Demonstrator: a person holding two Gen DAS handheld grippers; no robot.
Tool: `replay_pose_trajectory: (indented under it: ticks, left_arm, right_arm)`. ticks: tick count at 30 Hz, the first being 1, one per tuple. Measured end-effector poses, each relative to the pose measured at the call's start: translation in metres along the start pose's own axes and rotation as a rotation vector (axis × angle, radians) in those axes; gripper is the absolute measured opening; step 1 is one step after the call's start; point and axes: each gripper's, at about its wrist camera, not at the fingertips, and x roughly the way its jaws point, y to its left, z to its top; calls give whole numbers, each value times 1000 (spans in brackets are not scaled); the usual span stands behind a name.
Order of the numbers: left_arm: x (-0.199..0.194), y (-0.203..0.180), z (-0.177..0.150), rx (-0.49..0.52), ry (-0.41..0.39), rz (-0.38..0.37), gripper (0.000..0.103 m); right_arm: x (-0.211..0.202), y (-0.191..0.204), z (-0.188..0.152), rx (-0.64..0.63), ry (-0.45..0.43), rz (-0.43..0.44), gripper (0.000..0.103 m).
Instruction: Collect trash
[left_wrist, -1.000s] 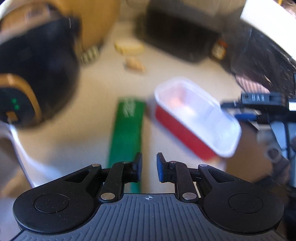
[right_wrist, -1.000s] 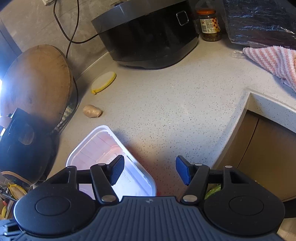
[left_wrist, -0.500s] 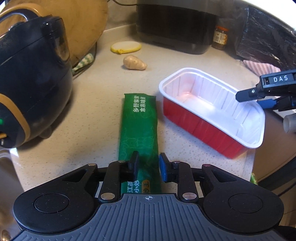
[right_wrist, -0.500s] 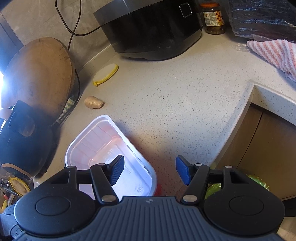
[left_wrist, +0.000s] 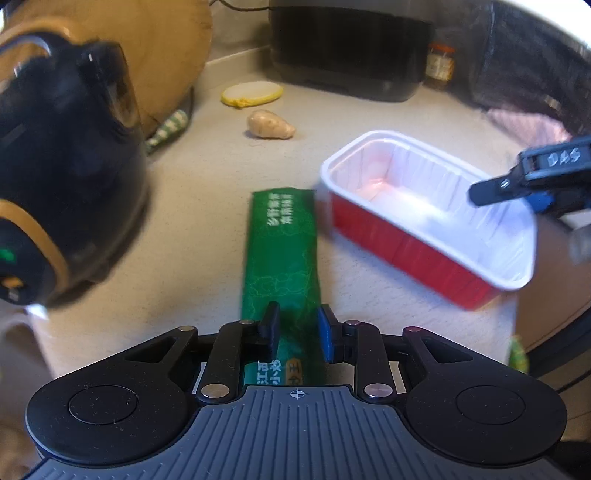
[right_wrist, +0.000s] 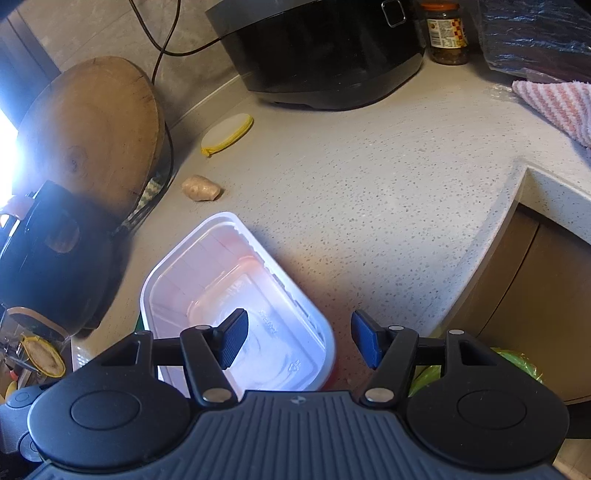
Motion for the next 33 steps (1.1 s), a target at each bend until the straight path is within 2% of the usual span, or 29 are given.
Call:
replay_pose_trajectory:
  ticks: [3,6,7,8,9,11,12,15,17,20,23,25,27,30,33]
  left_arm:
    - [-2,-1,-3,39,-3,46,27]
    - [-1,3,-8,37,-5,37,28]
    - [-1,5,-8,25,-8,21,31]
    - [-1,7,-9,6,-10,-9,40]
    - [-2,10,-10,-17,-10,-55,43]
    - [4,16,-11,-70,41,-175,44]
    - [2,16,-12,-78,18,-182,44]
    - [-14,13,-11,-35,-76,-145,41]
    - [-21,12,-4,9,-108,-113,41]
    - [-14,13,4,66,-83,-50,41]
    - [2,18,6,76,-37,-3,41]
    - [13,22,4,69,-4,-2,44]
    - [17,27,2,45,-10,-16,46]
    - [22,41,3,-52,17,-67,49]
    - [23,40,4,-38,13,-75,50]
  right_arm:
    - [-1,0,-2,-10,6,4,62]
    - [-1,-1,-5,-8,15,2,62]
    - [0,-2,-6,-7,19,0,62]
    - [1,-2,-7,-4,23,0,62]
    - [2,-3,-8,-3,27,2,62]
    - [2,-3,-9,-2,32,6,62]
    - [2,-3,-10,-3,33,8,62]
    - [-2,0,-8,-27,22,11,62]
    - [-5,4,-5,-64,8,-3,62]
    - [-8,9,1,-119,3,-12,62]
    - [-5,12,3,-132,30,12,62]
    - [-2,14,-1,-137,48,18,62]
    - [2,16,-7,-141,62,22,62]
    - [4,18,-12,-145,75,31,62]
    - [6,21,-9,-176,64,27,62]
